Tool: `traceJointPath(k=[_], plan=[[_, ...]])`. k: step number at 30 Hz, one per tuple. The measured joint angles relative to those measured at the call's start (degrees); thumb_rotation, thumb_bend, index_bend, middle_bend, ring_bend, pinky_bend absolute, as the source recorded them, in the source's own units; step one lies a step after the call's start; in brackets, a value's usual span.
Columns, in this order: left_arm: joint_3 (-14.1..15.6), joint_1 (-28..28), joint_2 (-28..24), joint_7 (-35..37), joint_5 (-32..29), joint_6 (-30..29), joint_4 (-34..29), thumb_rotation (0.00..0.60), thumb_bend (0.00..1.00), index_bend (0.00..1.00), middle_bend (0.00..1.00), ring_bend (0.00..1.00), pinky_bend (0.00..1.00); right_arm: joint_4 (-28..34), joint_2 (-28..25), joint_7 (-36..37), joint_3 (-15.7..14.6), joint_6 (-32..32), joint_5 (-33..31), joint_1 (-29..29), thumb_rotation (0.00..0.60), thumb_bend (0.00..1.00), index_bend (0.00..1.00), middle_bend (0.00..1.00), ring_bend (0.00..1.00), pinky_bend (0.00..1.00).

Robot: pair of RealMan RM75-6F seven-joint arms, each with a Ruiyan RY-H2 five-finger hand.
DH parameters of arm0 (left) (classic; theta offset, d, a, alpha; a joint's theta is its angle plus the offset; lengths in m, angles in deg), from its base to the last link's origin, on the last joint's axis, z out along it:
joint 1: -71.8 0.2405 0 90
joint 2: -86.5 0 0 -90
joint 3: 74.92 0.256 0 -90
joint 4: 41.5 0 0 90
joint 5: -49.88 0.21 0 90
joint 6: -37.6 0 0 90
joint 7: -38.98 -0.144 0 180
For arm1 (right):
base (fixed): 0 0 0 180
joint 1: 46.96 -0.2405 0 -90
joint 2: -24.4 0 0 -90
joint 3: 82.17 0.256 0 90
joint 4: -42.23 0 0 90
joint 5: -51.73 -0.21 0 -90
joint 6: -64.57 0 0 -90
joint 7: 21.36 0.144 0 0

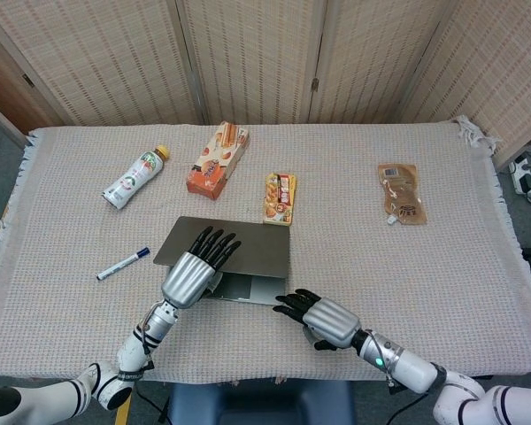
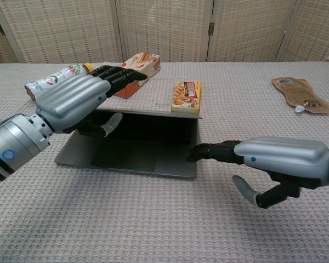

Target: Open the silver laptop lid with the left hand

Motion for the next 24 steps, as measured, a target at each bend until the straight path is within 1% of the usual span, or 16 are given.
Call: traceJointPath(k=[5, 9, 14, 24], plan=[[-0.2, -0.4, -0.3, -1.0, -0.6, 0.7, -0.7, 0.6, 0.64, 0.04, 0.11, 0.03, 0.0, -4.4, 4.6, -1.0, 2.1, 4.5, -3.9, -3.9, 0.551, 0.86, 0.0, 0.01, 0.02, 0.0], [-0.3, -0.7, -0.4, -1.6, -1.1, 1.3, -1.0, 0.6, 0.64, 0.04, 0.11, 0.03, 0.0, -7.4, 7.4, -2.0, 2.8, 6.3, -5.9, -5.9, 0.552, 0.86, 0.0, 0.01, 0.02, 0.0], [-0.4, -1.3, -0.6, -2.3, -1.5, 2.1, -1.4, 0.6, 0.64, 0.04, 0.11, 0.03, 0.0, -9.6, 9.5, -3.8, 2.8, 7.8, -7.6, -7.6, 0.55, 0.86, 0.0, 0.01, 0.03, 0.0], [-1.3, -2.3, -1.8, -4.1, -2.9, 3.5, -3.2, 0.6, 0.63, 0.04, 0.11, 0.02, 0.0, -11.4, 11.3, -7.6, 1.8, 9.3, -9.7, -9.4, 0.549, 0.86, 0.0, 0.02, 0.02, 0.0]])
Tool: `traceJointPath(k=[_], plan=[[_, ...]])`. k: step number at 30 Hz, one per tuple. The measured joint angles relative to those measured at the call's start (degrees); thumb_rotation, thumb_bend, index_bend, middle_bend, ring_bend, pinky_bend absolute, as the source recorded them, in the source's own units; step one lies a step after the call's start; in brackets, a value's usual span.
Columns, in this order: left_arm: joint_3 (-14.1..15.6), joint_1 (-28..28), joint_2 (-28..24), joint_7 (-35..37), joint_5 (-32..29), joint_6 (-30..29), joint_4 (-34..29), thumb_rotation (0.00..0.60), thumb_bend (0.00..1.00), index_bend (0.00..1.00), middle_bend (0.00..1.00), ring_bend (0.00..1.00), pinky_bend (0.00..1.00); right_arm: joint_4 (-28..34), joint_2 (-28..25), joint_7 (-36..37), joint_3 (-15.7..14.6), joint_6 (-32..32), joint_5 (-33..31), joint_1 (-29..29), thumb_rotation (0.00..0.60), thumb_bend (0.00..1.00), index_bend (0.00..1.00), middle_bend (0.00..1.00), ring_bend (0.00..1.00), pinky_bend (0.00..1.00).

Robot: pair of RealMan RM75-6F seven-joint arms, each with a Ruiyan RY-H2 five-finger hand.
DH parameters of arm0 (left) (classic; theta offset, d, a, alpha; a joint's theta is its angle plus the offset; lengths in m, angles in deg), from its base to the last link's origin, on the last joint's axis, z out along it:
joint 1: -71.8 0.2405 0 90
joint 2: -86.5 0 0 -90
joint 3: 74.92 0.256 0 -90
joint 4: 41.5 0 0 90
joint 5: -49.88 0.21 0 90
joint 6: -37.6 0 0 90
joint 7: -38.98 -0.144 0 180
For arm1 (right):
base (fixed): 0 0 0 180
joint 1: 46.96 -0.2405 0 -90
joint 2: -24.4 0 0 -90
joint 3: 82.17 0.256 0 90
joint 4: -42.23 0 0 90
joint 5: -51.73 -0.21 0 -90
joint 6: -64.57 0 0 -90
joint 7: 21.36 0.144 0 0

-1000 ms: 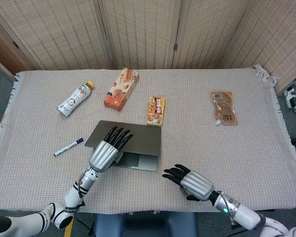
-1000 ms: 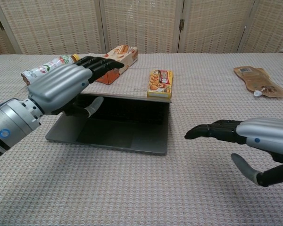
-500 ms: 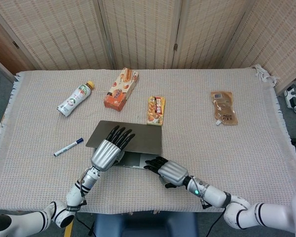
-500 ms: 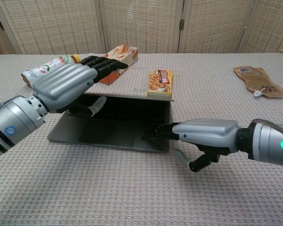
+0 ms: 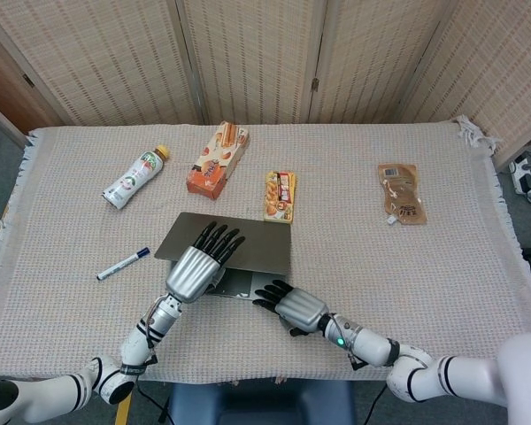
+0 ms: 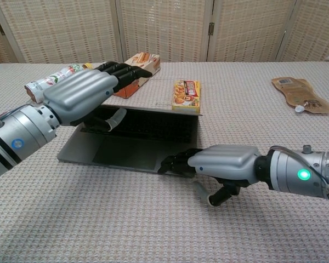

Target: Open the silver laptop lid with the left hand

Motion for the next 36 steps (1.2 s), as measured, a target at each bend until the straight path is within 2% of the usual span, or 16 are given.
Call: traceJointPath(k=[7, 20, 26, 36], plan=[[-1.8, -0.9, -1.7, -1.3, -2.5, 1.9, -0.9, 0.6, 0.55, 0.01, 0.08, 0.0, 0.0, -0.2, 0.5, -3.5, -0.4, 0.4, -2.3, -0.7, 0.548, 0.86, 0.0, 0.02, 0.03, 0.0], [-9.5, -3.6, -8.3, 0.9, -12.5, 7.6, -2.8, 0.6, 0.42, 0.0, 0.07, 0.0, 0.0, 0.0, 1.3, -8.0, -0.2, 0.4, -6.7, -1.6, 0.55, 0.86, 0.0, 0.02, 0.03, 0.0], [-13.2, -5.3, -10.7, 4.6, -18.3, 11.4, -1.5, 0.6, 0.36, 0.0, 0.06, 0.0, 0.0, 0.0, 1.5, -8.9, -0.3, 0.3, -7.9, -2.0, 0.547, 0.86, 0.0, 0.02, 0.02, 0.0], [-16.8, -9.2, -11.8, 6.6, -25.8, 16.7, 2.7, 0.6, 0.34, 0.0, 0.06, 0.0, 0.0, -0.6, 1.6, -9.4, -0.2, 0.6, -9.4, -2.9, 0.548, 0.86, 0.0, 0.02, 0.02, 0.0]])
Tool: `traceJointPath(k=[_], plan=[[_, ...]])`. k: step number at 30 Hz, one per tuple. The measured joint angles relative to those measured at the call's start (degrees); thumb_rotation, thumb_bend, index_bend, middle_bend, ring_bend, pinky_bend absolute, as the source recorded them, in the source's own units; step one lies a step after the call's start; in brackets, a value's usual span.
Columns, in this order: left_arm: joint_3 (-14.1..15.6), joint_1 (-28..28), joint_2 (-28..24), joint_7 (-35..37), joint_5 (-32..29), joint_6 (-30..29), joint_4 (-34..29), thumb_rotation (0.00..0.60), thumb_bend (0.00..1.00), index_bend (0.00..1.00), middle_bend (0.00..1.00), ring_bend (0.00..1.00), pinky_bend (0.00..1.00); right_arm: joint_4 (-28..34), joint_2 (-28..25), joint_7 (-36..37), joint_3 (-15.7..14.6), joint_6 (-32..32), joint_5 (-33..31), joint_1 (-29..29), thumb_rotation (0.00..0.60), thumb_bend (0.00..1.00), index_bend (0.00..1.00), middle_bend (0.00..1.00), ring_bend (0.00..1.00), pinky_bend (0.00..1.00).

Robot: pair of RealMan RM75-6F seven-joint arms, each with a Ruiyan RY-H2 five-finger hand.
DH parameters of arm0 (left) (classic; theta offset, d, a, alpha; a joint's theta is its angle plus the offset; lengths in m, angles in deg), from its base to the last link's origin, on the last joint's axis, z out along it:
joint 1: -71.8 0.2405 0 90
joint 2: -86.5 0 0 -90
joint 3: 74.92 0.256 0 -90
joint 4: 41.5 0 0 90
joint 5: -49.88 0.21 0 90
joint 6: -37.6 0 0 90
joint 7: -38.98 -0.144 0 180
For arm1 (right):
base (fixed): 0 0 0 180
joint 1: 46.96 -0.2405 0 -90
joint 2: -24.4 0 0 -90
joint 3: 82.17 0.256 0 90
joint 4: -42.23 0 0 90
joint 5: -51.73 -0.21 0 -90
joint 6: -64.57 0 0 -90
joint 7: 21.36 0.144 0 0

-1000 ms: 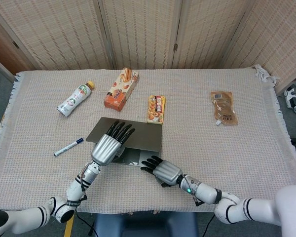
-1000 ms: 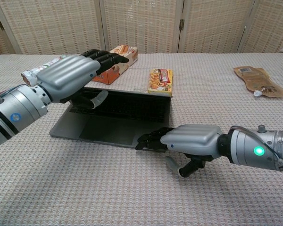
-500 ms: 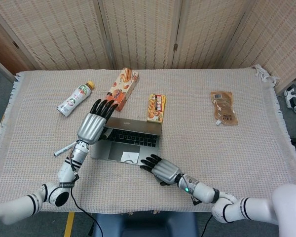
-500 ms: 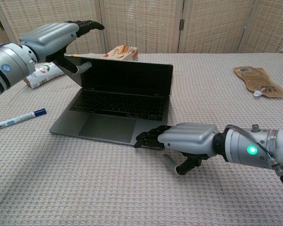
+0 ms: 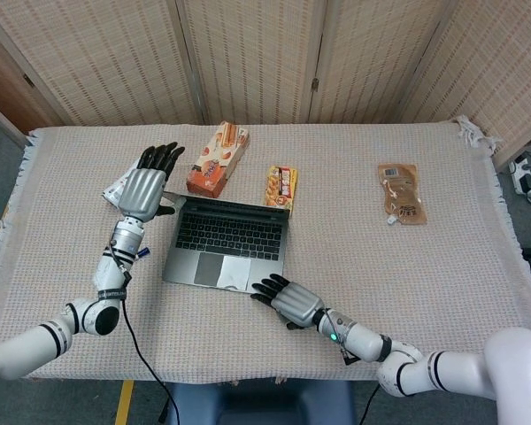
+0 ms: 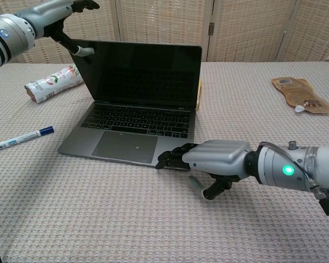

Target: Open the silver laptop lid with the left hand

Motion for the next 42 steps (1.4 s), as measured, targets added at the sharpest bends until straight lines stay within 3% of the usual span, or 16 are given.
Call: traceJointPath(k=[11, 26, 34, 42], plan=[[-4.0, -5.7, 1.1, -1.3, -12.7, 6.8, 7.5, 0.6, 0.34, 0.0, 0.06, 0.0, 0.0, -0.9, 0.4, -0.4, -0.1, 0.2, -1.2, -0.7, 0.549, 0.86, 0.0, 0.02, 0.02, 0.0], [-5.1, -10.4, 2.2, -6.0, -24.0, 10.5, 14.3, 0.6, 0.34, 0.0, 0.06, 0.0, 0.0, -1.9, 0.6, 0.0, -0.4, -0.1, -1.6, -1.2, 0.549, 0.86, 0.0, 0.02, 0.02, 0.0], [-4.3, -9.4, 0.0, -5.8, -24.5, 9.4, 11.3, 0.6, 0.34, 0.0, 0.06, 0.0, 0.0, -1.0, 0.2, 0.0, -0.6, -2.0, -1.0, -0.6, 0.547, 0.86, 0.0, 0.02, 0.03, 0.0], [-0.8, -3.8, -4.7, -3.1, -18.2, 4.0, 2.4, 0.6, 0.35, 0.0, 0.06, 0.0, 0.0, 2.3, -2.9, 3.9, 0.1, -9.6, 2.5, 1.8, 0.548, 0.86, 0.0, 0.03, 0.03, 0.0]])
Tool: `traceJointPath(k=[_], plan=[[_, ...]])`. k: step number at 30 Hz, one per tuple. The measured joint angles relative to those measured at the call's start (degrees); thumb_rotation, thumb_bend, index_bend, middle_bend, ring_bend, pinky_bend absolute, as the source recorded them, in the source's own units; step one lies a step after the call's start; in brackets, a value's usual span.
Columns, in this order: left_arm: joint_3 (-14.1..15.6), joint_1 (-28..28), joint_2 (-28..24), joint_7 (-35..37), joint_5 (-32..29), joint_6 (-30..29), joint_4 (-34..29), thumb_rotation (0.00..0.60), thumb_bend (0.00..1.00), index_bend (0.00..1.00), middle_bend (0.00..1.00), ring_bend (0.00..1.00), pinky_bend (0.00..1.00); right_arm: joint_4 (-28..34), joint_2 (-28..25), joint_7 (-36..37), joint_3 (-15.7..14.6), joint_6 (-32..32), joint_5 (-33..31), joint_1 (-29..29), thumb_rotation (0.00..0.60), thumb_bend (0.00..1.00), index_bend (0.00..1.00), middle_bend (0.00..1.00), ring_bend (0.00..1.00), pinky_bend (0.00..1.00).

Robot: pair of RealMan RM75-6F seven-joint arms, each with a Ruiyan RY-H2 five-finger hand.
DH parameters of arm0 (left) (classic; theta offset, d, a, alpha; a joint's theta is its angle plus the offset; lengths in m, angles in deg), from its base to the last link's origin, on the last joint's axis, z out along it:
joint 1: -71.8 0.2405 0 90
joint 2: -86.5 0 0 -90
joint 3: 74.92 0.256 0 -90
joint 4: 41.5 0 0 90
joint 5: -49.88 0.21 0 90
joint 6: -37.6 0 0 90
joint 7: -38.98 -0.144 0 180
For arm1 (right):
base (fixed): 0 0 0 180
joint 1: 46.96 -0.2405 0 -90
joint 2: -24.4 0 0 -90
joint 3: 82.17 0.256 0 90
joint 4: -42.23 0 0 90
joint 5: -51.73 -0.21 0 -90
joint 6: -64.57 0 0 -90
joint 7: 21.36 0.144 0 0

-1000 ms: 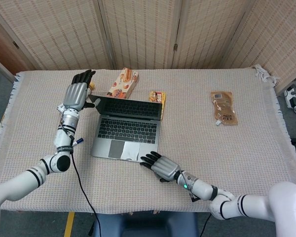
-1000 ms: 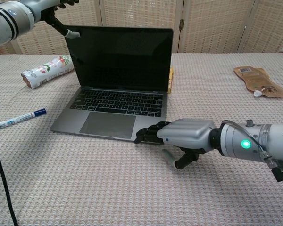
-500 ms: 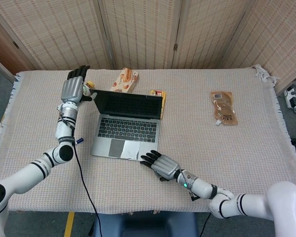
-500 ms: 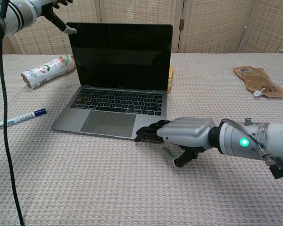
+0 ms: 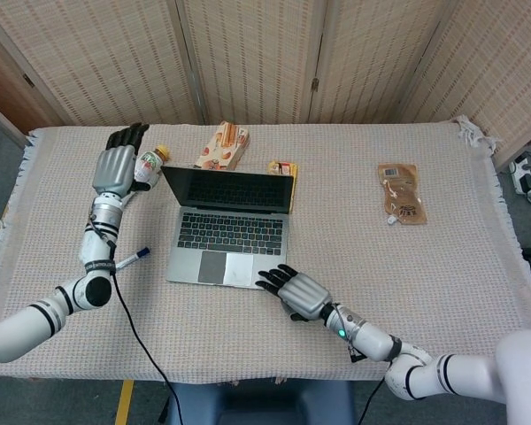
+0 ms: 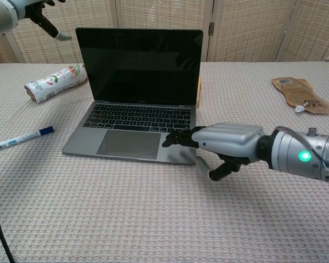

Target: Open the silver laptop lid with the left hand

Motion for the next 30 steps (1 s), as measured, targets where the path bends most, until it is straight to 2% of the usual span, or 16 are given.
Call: traceJointPath(k=[4, 9, 14, 17, 25, 30], plan=[[2.6, 4.3, -2.5, 1.3, 3.5, -4.6, -5.0, 0.6, 0.35, 0.0, 0.06, 0.0, 0.0, 2.2, -3.5, 2.2, 0.5, -4.5, 1.5, 1.8, 0.546, 0.86, 0.0, 0.03, 0.04, 0.0], [7.1, 10.7, -6.4, 1.1, 8.2, -11.4, -12.2, 0.6, 0.35, 0.01, 0.06, 0.0, 0.0, 5.6, -10.5, 2.6, 0.1, -10.6, 2.3, 5.7, 0.56, 0.86, 0.0, 0.04, 0.07, 0.0], [12.1, 17.9, -9.9, 0.8, 13.1, -19.1, -18.6, 0.6, 0.35, 0.03, 0.06, 0.0, 0.0, 9.0, -17.9, 2.5, -1.3, -16.3, 1.6, 11.6, 0.571, 0.73, 0.0, 0.08, 0.09, 0.0], [15.2, 22.1, -11.5, 0.9, 15.7, -23.1, -21.4, 0.6, 0.35, 0.03, 0.06, 0.0, 0.0, 9.9, -20.8, 2.8, -2.2, -20.0, 1.1, 15.2, 0.571, 0.71, 0.0, 0.1, 0.1, 0.0], [20.3, 32.2, -14.6, 0.4, 20.2, -33.4, -29.5, 0.6, 0.35, 0.03, 0.06, 0.0, 0.0, 10.1, -24.7, 5.1, -4.3, -29.7, 1.9, 23.6, 0.6, 0.71, 0.0, 0.08, 0.1, 0.0], [23.0, 37.2, -14.7, -0.6, 25.7, -40.7, -32.3, 0.6, 0.35, 0.03, 0.06, 0.0, 0.0, 9.6, -25.8, 6.4, -4.5, -37.1, 3.0, 28.8, 0.6, 0.71, 0.0, 0.08, 0.09, 0.0]])
